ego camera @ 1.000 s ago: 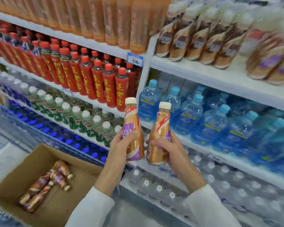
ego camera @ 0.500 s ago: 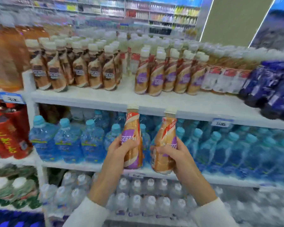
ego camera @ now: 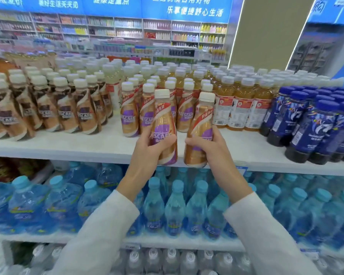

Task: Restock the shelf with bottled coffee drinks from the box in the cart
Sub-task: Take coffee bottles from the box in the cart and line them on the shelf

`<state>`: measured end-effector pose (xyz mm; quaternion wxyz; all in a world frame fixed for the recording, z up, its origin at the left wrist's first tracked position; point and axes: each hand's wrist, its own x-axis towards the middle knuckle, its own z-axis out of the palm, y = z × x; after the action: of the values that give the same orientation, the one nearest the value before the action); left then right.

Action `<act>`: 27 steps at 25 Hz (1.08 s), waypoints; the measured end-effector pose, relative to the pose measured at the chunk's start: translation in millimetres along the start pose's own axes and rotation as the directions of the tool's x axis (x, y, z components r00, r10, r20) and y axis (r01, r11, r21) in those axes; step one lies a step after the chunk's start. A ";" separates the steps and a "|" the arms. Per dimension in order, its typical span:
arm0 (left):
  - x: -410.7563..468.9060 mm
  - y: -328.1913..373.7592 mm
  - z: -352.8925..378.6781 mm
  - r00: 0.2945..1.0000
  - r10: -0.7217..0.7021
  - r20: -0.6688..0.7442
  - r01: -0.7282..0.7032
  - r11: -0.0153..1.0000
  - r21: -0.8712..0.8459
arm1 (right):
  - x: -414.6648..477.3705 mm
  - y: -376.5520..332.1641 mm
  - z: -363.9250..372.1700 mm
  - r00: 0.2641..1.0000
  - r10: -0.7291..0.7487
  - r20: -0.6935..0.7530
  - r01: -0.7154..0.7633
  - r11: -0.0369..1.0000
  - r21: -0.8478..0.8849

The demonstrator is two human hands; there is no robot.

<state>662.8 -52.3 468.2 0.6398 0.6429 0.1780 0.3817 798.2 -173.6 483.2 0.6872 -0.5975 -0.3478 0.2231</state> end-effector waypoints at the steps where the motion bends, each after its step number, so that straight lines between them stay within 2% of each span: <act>1: 10.1 1.4 2.0 1.000 0.028 0.003 -0.028 0.999 0.040 | 9.6 -0.7 -1.0 1.000 -0.019 -0.017 0.019 1.000 0.011; 6: 41.7 -10.9 4.6 0.996 0.089 -0.014 -0.084 0.970 0.230 | 42.6 12.5 0.8 0.997 -0.072 -0.033 0.074 0.996 0.049; 9: 48.4 -23.9 5.6 0.992 0.123 -0.004 -0.118 0.957 0.265 | 51.8 28.5 2.8 0.998 -0.061 -0.036 0.063 0.996 0.056; 16: 41.2 -31.8 -5.7 0.998 0.064 0.021 -0.067 0.956 0.286 | 48.2 32.4 -16.2 0.997 -0.008 0.072 0.017 0.991 -0.132; 23: 36.6 -31.5 -6.5 0.987 0.126 -0.102 -0.088 0.946 0.313 | 31.4 37.0 -18.8 0.998 -0.065 0.019 0.068 0.959 -0.275; 27: 35.6 -31.1 -5.4 0.984 0.135 -0.116 -0.081 0.920 0.384 | 27.8 33.1 -17.3 0.998 -0.063 0.021 0.067 0.943 -0.325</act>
<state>690.0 -19.3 447.1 0.4678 0.7343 0.2571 0.4193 833.1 -158.8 455.9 0.5843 -0.6899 -0.4028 0.1427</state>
